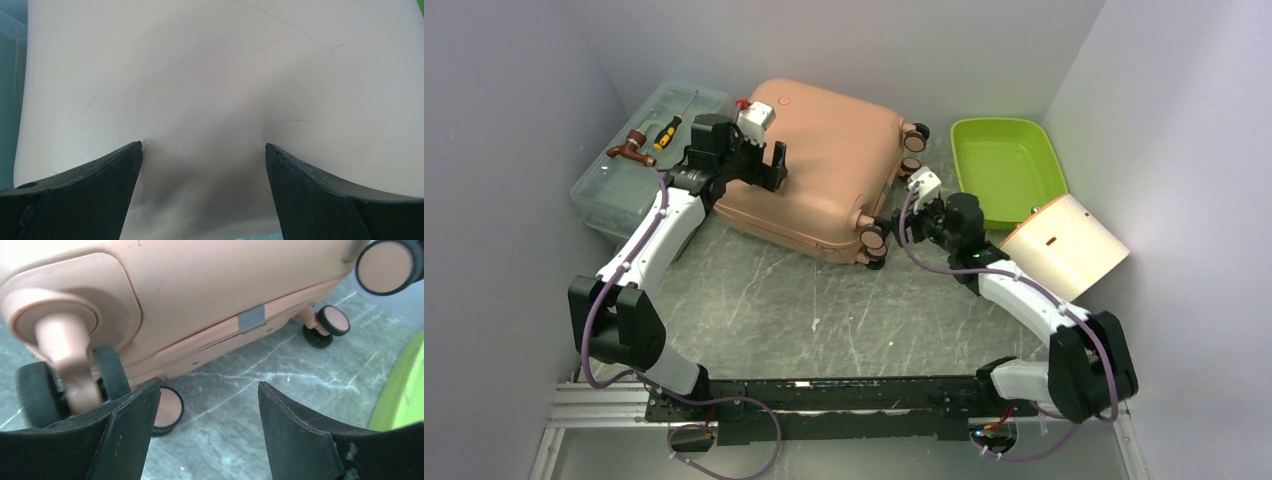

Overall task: Open, take out, and arrange the luggage
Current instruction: Adjust the luggage at the center of the board.

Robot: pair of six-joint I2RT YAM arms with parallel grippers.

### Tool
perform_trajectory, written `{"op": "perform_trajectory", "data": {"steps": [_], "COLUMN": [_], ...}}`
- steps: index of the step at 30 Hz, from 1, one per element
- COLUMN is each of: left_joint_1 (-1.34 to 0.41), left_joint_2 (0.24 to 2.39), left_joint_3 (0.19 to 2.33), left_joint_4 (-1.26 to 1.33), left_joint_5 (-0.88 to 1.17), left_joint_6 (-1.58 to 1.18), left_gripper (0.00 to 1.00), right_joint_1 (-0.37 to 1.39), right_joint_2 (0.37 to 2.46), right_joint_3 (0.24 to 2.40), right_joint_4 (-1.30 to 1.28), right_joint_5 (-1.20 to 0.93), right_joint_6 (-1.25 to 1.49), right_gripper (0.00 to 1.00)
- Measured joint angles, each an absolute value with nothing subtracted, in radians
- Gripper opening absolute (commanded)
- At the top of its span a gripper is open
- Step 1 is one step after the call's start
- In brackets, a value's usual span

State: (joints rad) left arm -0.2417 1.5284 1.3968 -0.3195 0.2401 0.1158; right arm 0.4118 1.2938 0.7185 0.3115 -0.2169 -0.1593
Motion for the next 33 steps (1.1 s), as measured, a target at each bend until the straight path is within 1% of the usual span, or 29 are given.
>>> {"op": "perform_trajectory", "data": {"steps": [2,4,6,9,11,14,18,21,24,28,33], "left_joint_1": [-0.242,-0.242,-0.241,-0.241,-0.241,-0.244,-0.251,-0.253,-0.253,-0.253,-0.253], "left_joint_2": [1.526,1.517,1.501,1.468,1.449,1.429,1.428,1.428,1.421,1.415,1.416], "left_joint_3": [1.395,1.393,1.386,1.376,1.375,1.375,1.363,1.343,1.333,1.316,1.311], "left_joint_4": [-0.32,-0.32,-0.32,-0.331,-0.355,-0.411,-0.486,-0.519,-0.521,-0.524,-0.532], "left_joint_5": [0.245,0.259,0.29,0.389,0.467,0.563,0.606,0.608,0.614,0.616,0.617], "left_joint_6": [0.116,0.12,0.136,0.178,0.219,0.285,0.365,0.401,0.422,0.429,0.429], "left_gripper": [0.99,0.99,0.99,0.99,0.99,0.99,0.99,0.99,0.99,0.99,0.99], "right_joint_1": [0.378,0.35,0.358,0.381,0.438,0.521,0.677,0.704,0.673,0.589,0.435], "right_joint_2": [1.243,1.193,1.175,1.171,1.18,1.196,1.299,1.383,1.442,1.454,1.472], "right_joint_3": [0.717,0.765,0.831,0.892,0.897,0.882,0.864,0.876,0.905,0.908,0.937], "right_joint_4": [0.253,0.117,-0.024,-0.221,-0.338,-0.427,-0.405,-0.332,-0.253,-0.178,-0.094], "right_joint_5": [-0.285,-0.392,-0.525,-0.643,-0.724,-0.741,-0.731,-0.633,-0.529,-0.525,-0.496], "right_joint_6": [-0.205,-0.299,-0.398,-0.561,-0.641,-0.685,-0.659,-0.58,-0.504,-0.399,-0.307], "right_gripper": [0.71,0.72,0.73,0.74,0.74,0.73,0.71,0.71,0.7,0.7,0.69]}}
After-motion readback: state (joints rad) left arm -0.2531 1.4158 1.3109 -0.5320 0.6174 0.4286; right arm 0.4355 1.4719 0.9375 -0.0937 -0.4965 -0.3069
